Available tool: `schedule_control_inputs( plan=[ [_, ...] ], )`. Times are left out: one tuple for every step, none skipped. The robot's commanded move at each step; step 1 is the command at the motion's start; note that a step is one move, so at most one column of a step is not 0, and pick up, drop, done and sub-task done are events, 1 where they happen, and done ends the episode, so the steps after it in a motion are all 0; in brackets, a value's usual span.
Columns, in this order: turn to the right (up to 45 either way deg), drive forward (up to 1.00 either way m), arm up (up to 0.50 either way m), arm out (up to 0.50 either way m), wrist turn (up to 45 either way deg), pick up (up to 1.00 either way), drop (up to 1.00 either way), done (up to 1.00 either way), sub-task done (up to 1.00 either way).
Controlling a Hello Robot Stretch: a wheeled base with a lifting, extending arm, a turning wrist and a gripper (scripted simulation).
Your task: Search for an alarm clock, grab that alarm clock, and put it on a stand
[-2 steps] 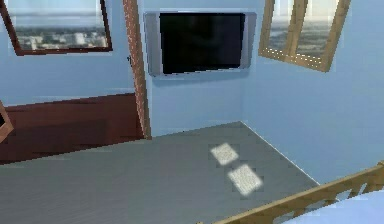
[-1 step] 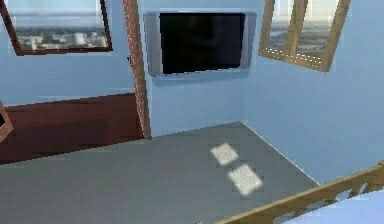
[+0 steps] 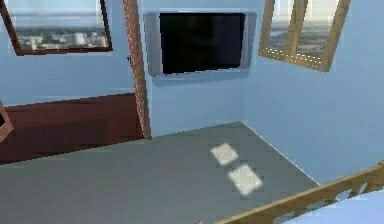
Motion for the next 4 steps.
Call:
schedule_control_inputs(
  plan=[
    [0.0, 0.0, 0.0, 0.0, 45.0, 0.0, 0.0, 0.0, 0.0],
    [0.0, 0.0, 0.0, 0.0, 45.0, 0.0, 0.0, 0.0, 0.0],
    [0.0, 0.0, 0.0, 0.0, 45.0, 0.0, 0.0, 0.0, 0.0],
    [0.0, 0.0, 0.0, 0.0, 12.0, 0.0, 0.0, 0.0, 0.0]
  ],
)
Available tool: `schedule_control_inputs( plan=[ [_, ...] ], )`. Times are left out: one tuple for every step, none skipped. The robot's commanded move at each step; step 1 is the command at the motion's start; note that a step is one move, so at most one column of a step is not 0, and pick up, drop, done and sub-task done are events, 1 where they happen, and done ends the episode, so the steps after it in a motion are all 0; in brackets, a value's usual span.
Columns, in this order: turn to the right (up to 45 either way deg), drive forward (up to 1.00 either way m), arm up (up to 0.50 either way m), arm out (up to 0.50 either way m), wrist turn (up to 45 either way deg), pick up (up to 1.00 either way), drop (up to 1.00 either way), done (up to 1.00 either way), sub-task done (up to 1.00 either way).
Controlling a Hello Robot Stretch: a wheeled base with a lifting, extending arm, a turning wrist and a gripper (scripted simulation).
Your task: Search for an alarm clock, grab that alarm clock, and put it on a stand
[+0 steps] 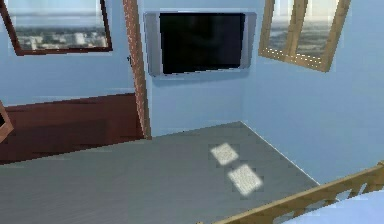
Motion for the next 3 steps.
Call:
schedule_control_inputs(
  plan=[
    [0.0, 0.0, -0.3, 0.0, 0.0, 0.0, 0.0, 0.0, 0.0],
    [0.0, 0.0, 0.0, 0.0, 0.0, 1.0, 0.0, 0.0, 0.0],
    [0.0, 0.0, 0.1, 0.0, 0.0, 0.0, 0.0, 0.0, 0.0]
  ],
)
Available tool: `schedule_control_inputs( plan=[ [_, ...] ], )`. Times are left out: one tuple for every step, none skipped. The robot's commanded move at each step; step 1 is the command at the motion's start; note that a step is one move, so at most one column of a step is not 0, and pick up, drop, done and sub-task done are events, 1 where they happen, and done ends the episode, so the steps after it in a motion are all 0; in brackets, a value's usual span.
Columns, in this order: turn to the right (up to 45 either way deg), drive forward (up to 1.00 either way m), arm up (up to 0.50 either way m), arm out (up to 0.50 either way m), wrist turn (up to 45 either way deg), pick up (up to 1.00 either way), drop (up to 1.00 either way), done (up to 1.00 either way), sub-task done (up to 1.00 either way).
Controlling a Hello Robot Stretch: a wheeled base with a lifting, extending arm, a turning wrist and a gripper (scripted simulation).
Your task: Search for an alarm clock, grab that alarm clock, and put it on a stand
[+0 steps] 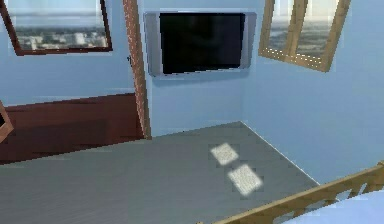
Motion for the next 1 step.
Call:
schedule_control_inputs(
  plan=[
    [0.0, 0.0, 0.5, 0.0, 0.0, 0.0, 0.0, 0.0, 0.0]
  ],
)
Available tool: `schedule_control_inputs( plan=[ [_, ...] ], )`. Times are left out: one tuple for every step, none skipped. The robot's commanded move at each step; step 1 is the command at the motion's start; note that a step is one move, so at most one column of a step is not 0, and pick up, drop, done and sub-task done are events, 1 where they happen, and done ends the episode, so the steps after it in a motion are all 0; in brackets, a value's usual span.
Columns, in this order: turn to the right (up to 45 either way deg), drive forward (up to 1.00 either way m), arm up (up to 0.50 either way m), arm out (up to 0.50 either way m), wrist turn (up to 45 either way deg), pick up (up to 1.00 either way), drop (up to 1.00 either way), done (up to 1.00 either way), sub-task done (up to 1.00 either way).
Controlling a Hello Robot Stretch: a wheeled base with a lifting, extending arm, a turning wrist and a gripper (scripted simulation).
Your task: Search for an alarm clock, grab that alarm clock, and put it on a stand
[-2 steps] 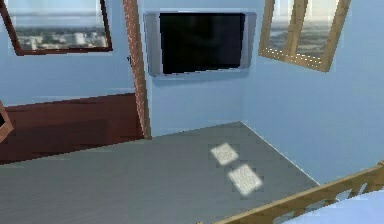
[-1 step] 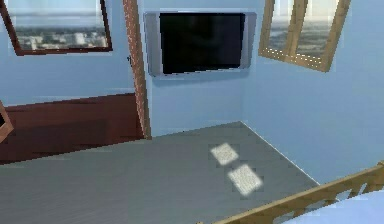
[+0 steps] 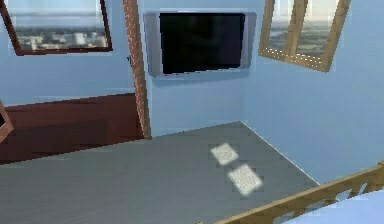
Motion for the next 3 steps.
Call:
schedule_control_inputs(
  plan=[
    [0.0, 0.0, 0.04, 0.0, 0.0, 0.0, 0.0, 0.0, 0.0],
    [0.0, 0.0, 0.0, 0.0, -45.0, 0.0, 0.0, 0.0, 0.0],
    [0.0, 0.0, 0.0, 0.0, -45.0, 0.0, 0.0, 0.0, 0.0]
  ],
)
